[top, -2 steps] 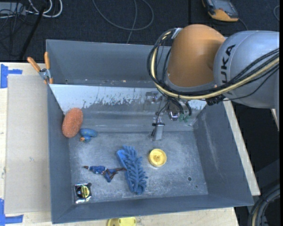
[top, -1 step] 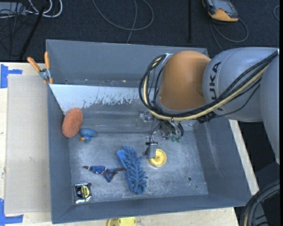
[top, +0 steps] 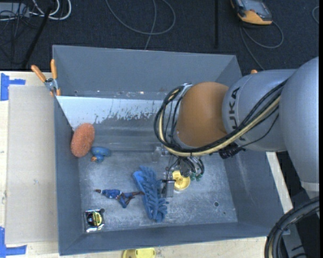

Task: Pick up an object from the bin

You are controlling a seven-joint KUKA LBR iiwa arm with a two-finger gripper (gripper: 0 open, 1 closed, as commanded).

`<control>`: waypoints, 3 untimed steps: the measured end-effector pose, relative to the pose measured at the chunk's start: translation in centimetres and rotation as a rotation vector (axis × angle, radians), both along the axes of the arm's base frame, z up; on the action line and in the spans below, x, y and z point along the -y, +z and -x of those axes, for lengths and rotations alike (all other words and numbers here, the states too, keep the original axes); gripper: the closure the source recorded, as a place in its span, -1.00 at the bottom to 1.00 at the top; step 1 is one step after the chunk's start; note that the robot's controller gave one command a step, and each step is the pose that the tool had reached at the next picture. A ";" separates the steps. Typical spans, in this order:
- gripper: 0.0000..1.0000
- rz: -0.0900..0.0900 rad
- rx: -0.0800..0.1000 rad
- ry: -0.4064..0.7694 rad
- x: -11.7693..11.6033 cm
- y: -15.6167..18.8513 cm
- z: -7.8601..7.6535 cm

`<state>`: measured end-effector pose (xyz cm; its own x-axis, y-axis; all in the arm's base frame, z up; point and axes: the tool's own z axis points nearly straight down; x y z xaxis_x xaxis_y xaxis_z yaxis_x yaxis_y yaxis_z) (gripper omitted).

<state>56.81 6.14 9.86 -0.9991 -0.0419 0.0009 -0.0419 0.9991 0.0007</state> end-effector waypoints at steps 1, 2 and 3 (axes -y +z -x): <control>-1.00 0.003 -0.007 -0.041 -1.5 -1.9 0.9; 1.00 0.000 0.001 0.169 -2.3 -2.8 2.9; 1.00 0.000 0.001 0.167 -2.3 -2.8 2.9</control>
Offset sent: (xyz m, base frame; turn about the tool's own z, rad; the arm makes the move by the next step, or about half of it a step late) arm -0.0295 0.0226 -0.0274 -0.1694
